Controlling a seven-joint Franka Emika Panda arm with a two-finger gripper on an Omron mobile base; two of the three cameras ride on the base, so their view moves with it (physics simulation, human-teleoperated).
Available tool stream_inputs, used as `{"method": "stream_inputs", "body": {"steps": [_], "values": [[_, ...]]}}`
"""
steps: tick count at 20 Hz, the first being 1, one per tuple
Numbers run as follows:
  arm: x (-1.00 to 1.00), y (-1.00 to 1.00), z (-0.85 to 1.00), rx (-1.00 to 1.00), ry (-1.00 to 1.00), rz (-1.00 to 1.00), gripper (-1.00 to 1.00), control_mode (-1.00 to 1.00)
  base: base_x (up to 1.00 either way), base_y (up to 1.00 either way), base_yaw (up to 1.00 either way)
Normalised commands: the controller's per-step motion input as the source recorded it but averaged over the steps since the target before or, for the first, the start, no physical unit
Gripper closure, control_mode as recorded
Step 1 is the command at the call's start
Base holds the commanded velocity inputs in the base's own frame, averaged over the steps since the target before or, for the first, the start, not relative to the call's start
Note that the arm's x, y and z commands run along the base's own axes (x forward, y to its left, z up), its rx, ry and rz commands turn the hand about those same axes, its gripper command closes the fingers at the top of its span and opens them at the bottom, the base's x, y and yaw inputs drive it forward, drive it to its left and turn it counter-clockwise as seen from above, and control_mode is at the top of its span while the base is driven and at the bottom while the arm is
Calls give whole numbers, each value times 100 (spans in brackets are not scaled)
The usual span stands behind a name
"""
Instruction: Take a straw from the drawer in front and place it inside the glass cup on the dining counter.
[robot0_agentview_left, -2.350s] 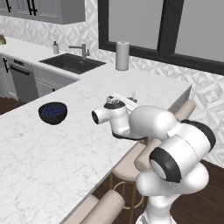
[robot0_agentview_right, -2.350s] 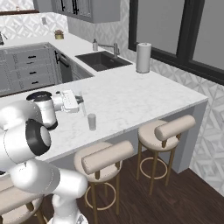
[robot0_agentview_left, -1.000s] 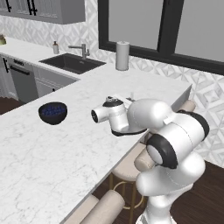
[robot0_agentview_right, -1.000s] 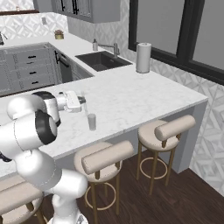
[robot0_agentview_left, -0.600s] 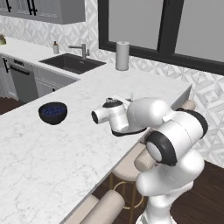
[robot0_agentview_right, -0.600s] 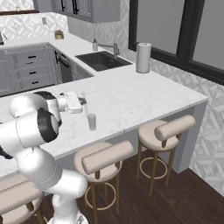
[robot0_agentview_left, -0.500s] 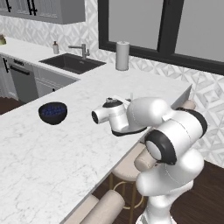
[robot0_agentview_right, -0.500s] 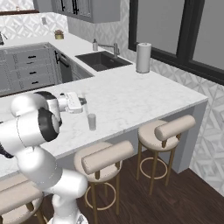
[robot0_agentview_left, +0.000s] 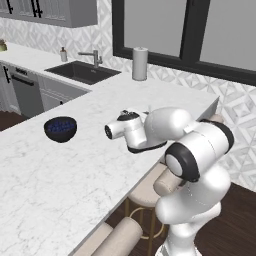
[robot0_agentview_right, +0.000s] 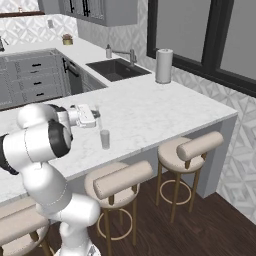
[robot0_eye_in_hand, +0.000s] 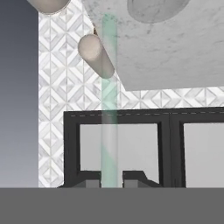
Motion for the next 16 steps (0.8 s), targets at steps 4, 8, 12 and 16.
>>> {"method": "stream_inputs", "body": {"steps": [4,8,12,16], "values": [[9,0,-20,0,0,0,100,-100,0,0,0],[13,0,-25,0,-1,0,100,-100,0,0,0],[11,0,-17,0,-2,0,100,-100,0,0,0],[11,0,-14,0,-1,0,100,-100,0,0,0]]}}
